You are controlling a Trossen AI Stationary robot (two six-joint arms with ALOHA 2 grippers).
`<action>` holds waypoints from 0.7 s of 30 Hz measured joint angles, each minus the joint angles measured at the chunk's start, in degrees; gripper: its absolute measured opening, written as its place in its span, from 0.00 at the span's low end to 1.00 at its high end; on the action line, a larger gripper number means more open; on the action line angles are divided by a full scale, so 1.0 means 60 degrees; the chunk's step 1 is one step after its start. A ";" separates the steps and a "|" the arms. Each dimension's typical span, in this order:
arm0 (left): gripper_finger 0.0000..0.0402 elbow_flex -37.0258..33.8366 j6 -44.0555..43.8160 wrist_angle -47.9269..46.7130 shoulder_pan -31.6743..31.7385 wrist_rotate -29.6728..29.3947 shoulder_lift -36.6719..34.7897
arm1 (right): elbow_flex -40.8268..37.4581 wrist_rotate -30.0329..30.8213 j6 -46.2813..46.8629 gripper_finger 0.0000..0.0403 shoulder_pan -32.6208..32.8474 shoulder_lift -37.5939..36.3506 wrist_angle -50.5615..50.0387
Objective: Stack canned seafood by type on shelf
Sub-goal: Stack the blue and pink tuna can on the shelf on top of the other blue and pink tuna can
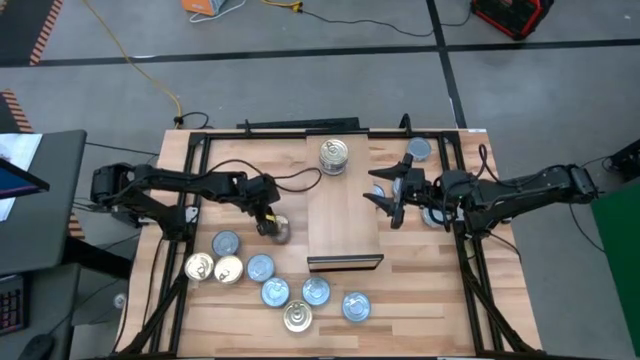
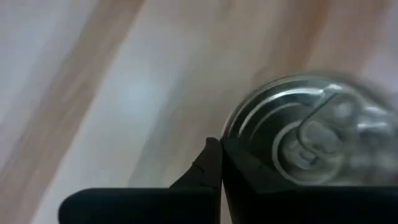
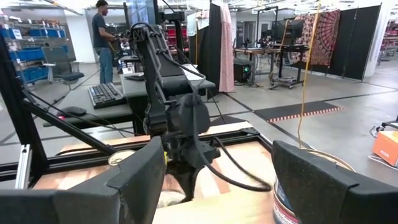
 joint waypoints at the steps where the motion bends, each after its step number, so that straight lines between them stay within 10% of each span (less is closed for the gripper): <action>1: 0.00 -0.0037 0.0004 -0.0217 0.0095 -0.0059 -0.0020 | 0.0000 0.0000 0.0000 0.79 0.0000 0.0000 -0.0001; 21: 0.02 0.1030 -0.0534 -0.2391 0.0316 -0.1655 -0.2621 | -0.0004 0.0000 0.0267 0.79 0.0004 -0.0002 -0.0148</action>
